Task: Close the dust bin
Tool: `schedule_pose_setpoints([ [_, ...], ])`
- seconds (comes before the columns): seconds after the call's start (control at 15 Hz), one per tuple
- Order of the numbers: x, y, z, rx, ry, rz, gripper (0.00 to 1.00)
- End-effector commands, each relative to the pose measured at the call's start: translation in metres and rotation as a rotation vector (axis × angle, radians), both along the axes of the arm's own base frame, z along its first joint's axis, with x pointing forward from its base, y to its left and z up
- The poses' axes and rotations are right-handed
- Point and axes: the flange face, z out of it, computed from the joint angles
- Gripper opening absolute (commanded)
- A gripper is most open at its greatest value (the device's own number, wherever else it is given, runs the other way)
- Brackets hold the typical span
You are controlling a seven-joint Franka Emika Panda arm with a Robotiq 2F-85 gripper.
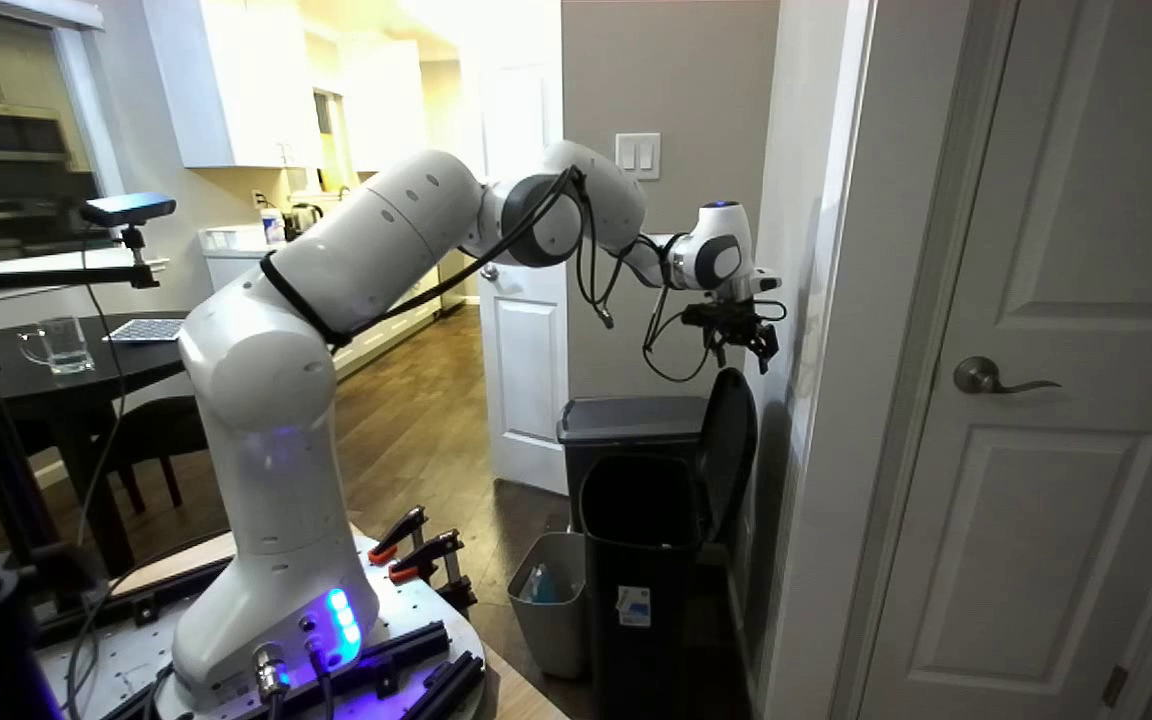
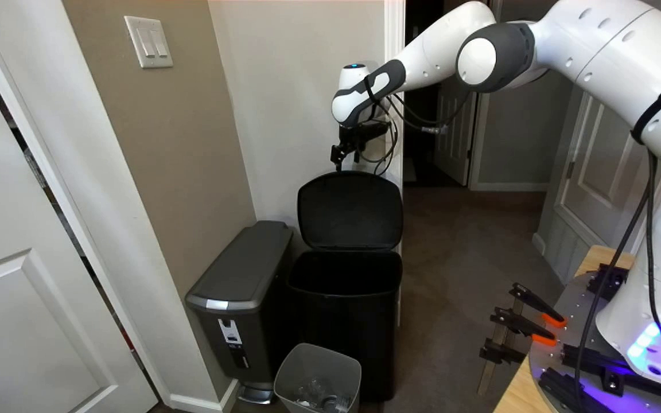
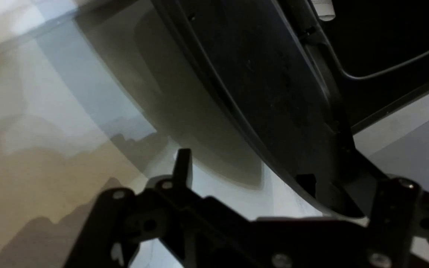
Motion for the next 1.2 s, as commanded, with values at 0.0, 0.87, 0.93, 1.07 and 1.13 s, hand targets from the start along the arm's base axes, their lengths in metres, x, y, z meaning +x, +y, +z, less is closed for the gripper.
schedule_pose_setpoints([
  [0.0, -0.003, 0.002, 0.003, 0.034, 0.013, 0.002, 1.0],
  [0.87, -0.009, 0.011, -0.025, 0.09, 0.105, 0.008, 1.0],
  [0.93, -0.009, 0.011, -0.026, 0.092, 0.109, 0.004, 1.0],
  [1.07, -0.012, 0.012, -0.027, 0.11, 0.133, -0.018, 1.0],
  [1.13, -0.014, 0.014, -0.027, 0.125, 0.158, -0.036, 1.0],
])
